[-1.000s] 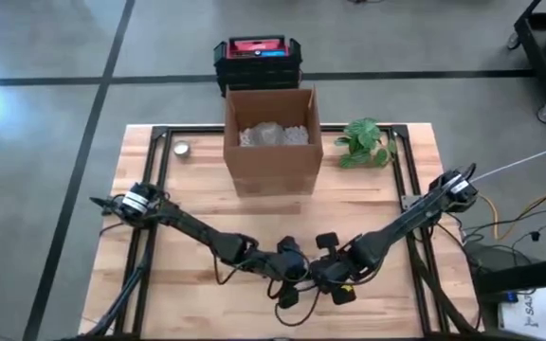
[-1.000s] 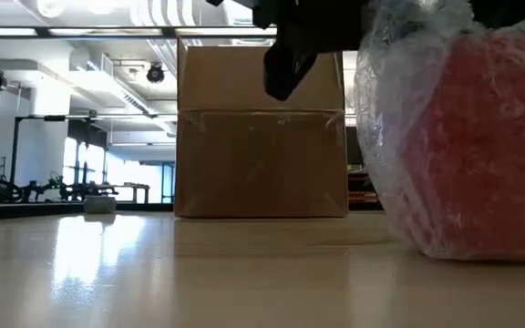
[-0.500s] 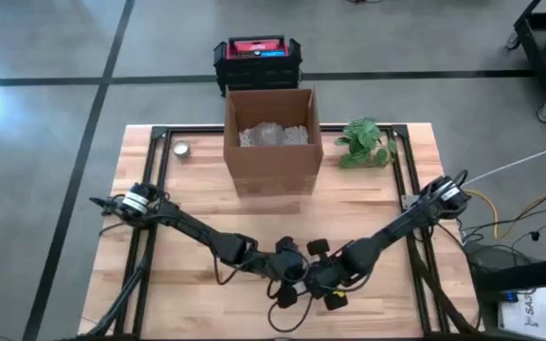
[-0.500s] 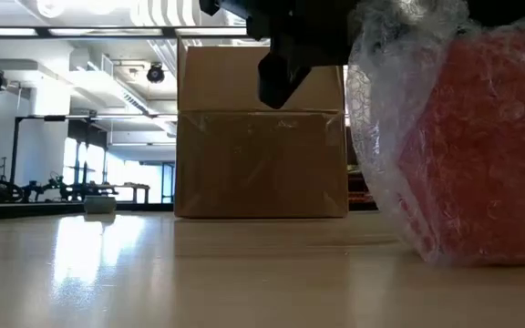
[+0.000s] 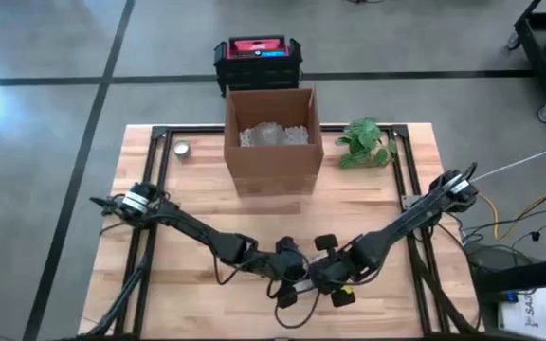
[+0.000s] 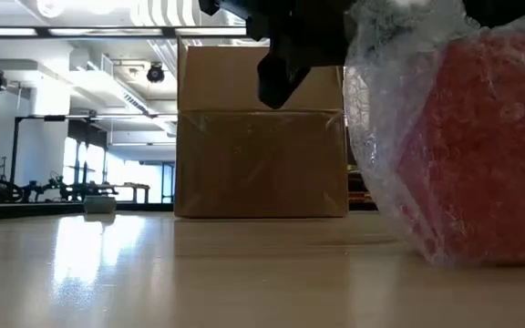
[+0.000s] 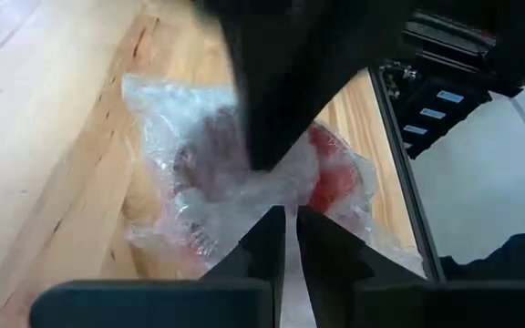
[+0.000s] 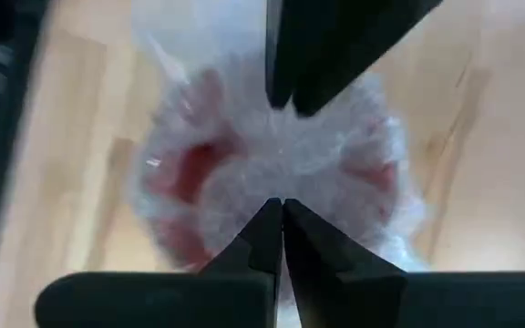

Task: Wrap mug
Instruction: Wrap the orange mug with bubble wrap

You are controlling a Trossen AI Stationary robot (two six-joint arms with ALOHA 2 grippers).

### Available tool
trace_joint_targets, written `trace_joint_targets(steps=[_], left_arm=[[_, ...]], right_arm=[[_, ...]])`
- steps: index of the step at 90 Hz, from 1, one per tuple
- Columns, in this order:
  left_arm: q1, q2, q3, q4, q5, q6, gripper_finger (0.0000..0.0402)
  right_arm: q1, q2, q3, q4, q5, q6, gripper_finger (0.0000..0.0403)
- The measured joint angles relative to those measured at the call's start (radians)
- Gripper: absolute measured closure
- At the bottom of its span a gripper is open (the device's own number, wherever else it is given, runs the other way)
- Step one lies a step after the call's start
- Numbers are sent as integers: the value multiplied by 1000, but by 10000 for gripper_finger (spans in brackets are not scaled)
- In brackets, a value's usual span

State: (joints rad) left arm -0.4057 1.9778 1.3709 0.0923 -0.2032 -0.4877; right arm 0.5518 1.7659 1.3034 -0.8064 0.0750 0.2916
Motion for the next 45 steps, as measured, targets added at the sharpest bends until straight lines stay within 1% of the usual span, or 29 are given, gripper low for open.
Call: trace_joint_targets(steps=[19,35,45], left_arm=[[0,0,2,-2,1,0,381],[-1,0,1,-8,7,4,381],[-1,0,1,-6,11,16,381]], right_arm=[[-1,90,-4,52,12,-17,403],[-14,108,-7,154,6,-40,403],[-15,109,-8,177,7,-61,403]])
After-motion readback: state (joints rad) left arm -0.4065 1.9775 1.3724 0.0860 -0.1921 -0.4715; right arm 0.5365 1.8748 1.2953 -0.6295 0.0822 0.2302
